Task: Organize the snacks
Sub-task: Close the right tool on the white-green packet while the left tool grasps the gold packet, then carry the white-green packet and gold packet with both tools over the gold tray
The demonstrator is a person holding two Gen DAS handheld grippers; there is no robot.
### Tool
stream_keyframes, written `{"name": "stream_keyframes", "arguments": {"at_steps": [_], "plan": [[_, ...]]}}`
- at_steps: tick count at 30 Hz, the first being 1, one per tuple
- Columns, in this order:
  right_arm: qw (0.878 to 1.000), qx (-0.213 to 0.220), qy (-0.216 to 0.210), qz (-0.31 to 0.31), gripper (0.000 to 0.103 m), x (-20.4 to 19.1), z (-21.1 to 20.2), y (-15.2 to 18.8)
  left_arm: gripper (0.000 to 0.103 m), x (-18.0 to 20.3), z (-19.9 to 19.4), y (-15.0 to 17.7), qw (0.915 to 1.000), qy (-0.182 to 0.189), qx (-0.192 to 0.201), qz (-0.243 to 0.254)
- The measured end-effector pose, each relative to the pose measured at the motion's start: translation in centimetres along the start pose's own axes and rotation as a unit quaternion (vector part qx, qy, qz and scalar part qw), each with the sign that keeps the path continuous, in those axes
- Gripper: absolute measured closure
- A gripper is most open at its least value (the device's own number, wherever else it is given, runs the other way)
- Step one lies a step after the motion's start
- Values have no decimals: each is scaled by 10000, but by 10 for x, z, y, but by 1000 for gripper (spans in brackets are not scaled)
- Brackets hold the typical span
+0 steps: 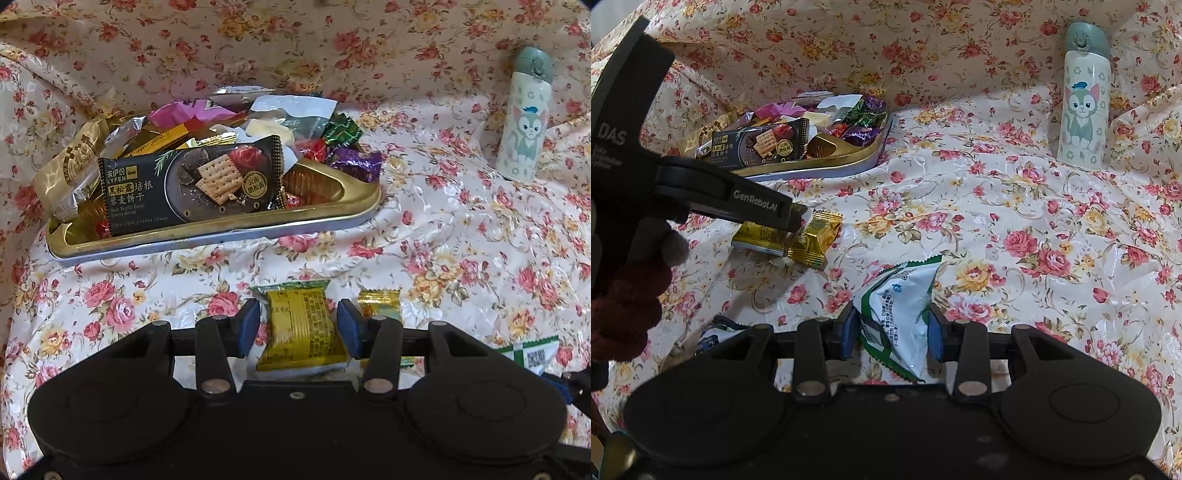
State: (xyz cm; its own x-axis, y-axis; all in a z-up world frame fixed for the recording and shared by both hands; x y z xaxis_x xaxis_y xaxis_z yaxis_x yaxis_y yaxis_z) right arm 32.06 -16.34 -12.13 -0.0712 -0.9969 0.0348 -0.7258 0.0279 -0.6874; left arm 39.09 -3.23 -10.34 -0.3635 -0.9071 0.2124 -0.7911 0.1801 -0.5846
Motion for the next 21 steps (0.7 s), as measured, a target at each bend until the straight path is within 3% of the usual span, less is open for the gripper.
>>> {"name": "stream_keyframes", "arguments": {"at_steps": [6,13,21], "plan": [[10000,-10,5,16,64,-1,0,-1,61,-3,0,1,9996,116,-11,-252],[9999,105,21,49,65,3,-19,-3,62,12,-35,8,9995,103,237,-192],[9989,447,-108,113,65,7,-70,-3,62,35,-101,21,9984,6,555,-97]]}}
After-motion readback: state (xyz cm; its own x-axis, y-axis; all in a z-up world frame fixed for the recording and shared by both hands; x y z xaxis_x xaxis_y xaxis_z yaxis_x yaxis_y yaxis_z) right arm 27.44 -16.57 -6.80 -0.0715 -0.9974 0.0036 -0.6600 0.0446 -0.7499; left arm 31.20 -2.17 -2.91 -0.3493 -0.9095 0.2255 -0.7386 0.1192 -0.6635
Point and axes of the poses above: each gripper's, at about its wrist camera, not at the fingertips, and z roughly the way its jaws point, x to its right, y to its underside, the point moved 3 cm from there along z, roughly the way its jaws point, and after that the axes turned 13 degrees about y, right-handed, at the moved point
